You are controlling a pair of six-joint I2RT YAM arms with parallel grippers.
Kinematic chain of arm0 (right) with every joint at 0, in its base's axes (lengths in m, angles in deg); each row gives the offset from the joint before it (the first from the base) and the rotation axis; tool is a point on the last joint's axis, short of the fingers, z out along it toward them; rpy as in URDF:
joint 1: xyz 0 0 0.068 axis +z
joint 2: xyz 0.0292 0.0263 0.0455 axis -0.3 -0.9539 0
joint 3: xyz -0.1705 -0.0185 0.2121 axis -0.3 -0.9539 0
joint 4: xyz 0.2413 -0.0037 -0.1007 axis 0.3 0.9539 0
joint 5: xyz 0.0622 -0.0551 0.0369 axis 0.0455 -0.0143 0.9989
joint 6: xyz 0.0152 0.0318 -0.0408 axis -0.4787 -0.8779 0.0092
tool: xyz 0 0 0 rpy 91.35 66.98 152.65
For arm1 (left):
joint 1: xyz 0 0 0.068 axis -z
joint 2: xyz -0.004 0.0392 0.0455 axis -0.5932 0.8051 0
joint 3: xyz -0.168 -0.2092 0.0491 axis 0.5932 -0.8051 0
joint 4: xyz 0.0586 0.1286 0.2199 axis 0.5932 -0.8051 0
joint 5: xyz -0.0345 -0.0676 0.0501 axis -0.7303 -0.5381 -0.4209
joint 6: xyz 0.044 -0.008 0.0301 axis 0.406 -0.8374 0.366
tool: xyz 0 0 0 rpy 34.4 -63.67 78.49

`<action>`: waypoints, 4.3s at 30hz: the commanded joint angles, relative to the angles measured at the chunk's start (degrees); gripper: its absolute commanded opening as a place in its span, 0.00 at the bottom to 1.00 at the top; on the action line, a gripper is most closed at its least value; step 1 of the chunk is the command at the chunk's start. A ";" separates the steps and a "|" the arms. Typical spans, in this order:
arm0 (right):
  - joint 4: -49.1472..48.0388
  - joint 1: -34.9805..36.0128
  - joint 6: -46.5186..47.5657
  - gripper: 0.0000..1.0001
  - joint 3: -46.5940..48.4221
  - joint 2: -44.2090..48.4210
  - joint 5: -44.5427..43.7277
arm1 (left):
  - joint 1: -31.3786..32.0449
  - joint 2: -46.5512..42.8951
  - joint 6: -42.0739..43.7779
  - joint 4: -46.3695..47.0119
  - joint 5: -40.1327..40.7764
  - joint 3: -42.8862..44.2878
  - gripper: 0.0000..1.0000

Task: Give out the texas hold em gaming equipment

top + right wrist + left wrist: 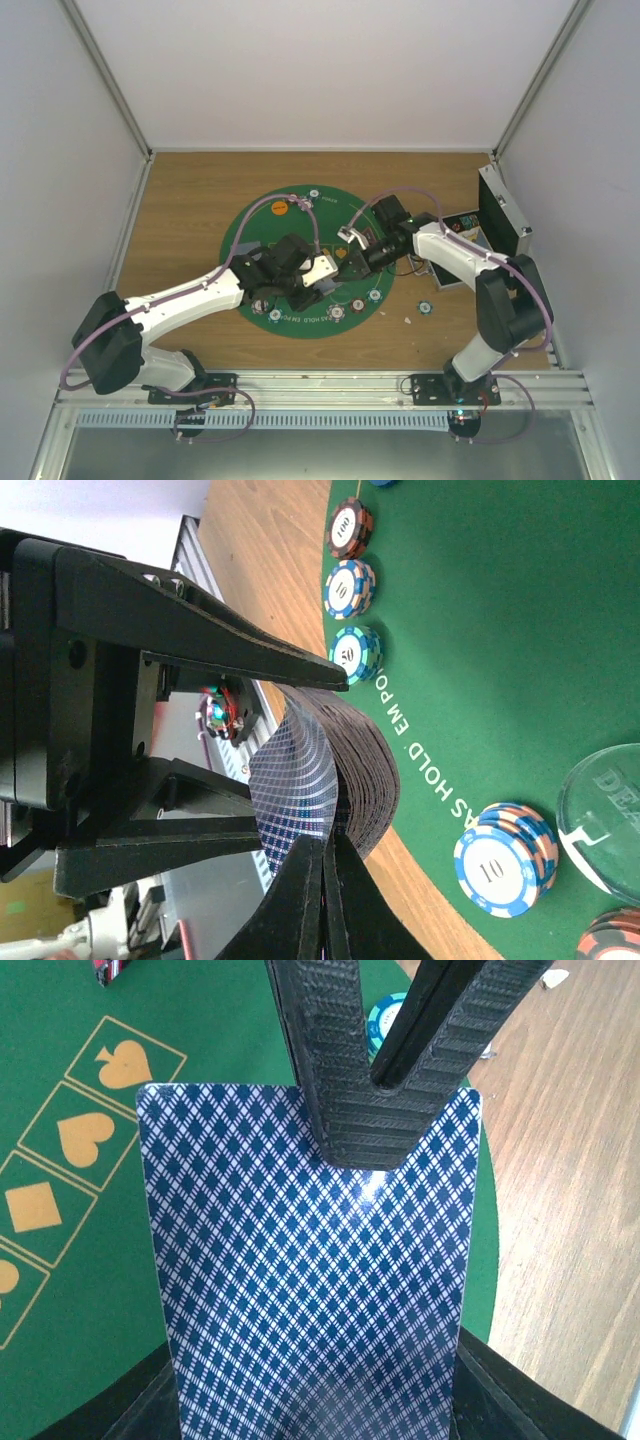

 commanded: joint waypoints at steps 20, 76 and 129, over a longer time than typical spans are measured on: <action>-3.23 -8.15 -7.09 0.01 8.90 2.41 -18.54 | -11.83 -1.35 1.68 3.91 4.25 -2.86 0.56; 6.25 -8.17 -1.27 0.06 61.67 -53.06 -32.60 | -27.26 -0.04 -4.24 -0.01 9.23 3.18 0.56; -6.71 1.12 -11.09 0.94 -2.14 5.27 -8.50 | 0.30 -0.40 -1.05 5.84 -6.33 -1.00 0.56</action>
